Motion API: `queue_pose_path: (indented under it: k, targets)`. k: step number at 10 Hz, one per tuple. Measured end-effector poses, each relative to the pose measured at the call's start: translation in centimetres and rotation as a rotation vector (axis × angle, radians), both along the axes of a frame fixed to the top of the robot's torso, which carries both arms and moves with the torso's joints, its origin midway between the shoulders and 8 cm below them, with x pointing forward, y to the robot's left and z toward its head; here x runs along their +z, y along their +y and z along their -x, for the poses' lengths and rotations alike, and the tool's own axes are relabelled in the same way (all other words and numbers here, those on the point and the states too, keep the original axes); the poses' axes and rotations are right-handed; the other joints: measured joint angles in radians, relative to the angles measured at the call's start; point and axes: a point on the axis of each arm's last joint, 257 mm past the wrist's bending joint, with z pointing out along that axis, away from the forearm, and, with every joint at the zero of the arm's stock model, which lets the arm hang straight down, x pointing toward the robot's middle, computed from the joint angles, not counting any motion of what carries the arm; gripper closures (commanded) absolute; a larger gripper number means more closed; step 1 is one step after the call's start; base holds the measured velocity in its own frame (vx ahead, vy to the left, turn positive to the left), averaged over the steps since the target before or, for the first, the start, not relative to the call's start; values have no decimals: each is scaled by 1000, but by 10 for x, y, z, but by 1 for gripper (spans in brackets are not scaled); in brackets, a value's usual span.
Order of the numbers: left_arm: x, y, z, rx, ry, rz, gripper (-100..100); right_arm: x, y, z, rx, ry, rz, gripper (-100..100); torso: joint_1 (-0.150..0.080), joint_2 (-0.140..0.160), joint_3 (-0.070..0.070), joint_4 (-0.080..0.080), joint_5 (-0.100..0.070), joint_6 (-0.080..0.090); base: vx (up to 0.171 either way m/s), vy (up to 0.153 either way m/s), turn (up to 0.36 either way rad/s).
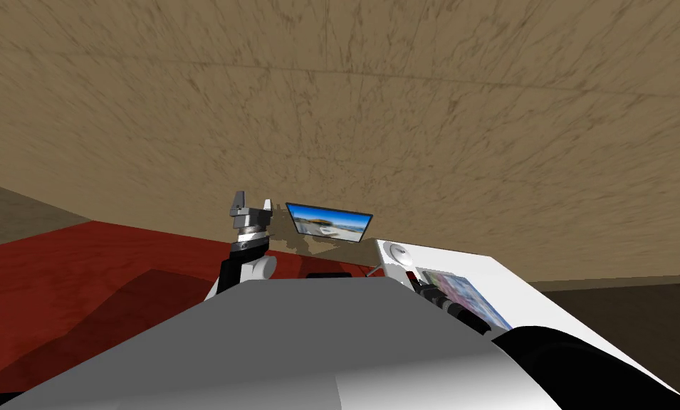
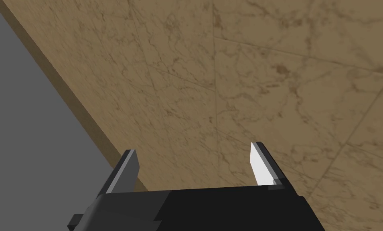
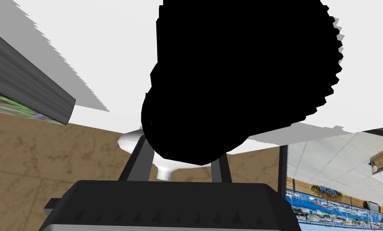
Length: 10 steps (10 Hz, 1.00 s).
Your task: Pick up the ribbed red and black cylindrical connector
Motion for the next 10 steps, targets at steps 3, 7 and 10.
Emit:
queue_pose_path:
  k: [3, 7, 10]
  targets:
    - [0, 0, 0, 0, 0, 0, 0, 0, 0, 0, 1, 0, 0, 100, 0, 0, 0, 0, 0, 0, 14, 4, -84]
    - [0, 0, 0, 0, 0, 0, 0, 9, 14, -14, 99, 1, 2, 100, 2, -6, -3, -1, 1, 3, 97, 19, -388]
    - [0, 0, 0, 0, 0, 0, 0, 14, 22, -24, 169, 3, 1, 0, 2, -3, -2, -1, 1, 0, 42, 14, -93]
